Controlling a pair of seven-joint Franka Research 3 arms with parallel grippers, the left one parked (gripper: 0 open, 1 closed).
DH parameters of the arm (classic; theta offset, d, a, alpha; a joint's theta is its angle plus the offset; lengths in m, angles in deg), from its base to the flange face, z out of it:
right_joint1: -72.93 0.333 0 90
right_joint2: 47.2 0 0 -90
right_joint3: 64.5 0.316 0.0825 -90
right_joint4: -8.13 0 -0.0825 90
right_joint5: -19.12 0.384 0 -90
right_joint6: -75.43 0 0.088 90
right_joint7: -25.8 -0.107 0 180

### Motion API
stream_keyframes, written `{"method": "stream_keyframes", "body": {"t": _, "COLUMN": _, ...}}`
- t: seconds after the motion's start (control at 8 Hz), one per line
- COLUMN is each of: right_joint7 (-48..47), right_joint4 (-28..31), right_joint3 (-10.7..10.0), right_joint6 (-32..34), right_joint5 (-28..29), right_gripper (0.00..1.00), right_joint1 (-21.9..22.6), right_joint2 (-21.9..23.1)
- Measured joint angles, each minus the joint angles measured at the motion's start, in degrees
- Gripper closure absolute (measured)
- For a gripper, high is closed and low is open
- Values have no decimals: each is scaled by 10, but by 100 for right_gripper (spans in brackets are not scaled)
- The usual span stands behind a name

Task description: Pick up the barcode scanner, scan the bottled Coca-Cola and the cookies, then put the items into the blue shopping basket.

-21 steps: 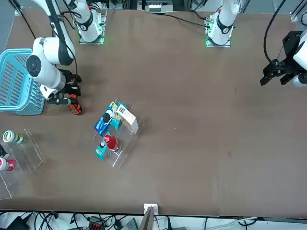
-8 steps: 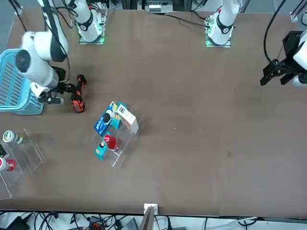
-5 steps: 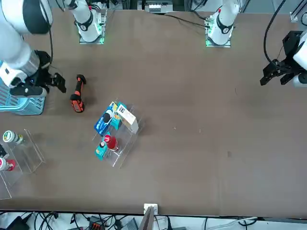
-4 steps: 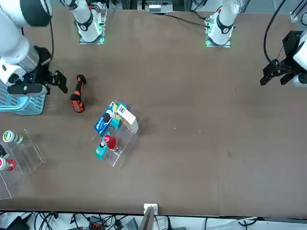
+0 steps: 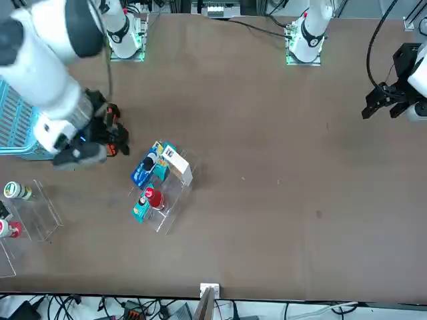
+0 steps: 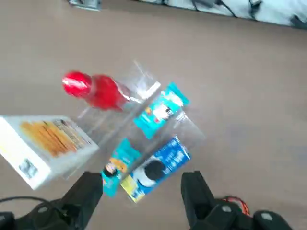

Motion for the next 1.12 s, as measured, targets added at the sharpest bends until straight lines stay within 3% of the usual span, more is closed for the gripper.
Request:
{"method": "stream_keyframes", "body": {"t": 0.38, "right_joint7": -4, "right_joint4": -88, "right_joint3": 0, "right_joint6": -2, "right_joint5": 0, "right_gripper": 0, "right_joint1": 28, "right_joint2": -74}}
{"method": "stream_keyframes", "body": {"t": 1.12, "right_joint7": -6, "right_joint4": -107, "right_joint3": -2, "right_joint6": -73, "right_joint5": 0, "right_gripper": 0, "right_joint1": 36, "right_joint2": -121}}
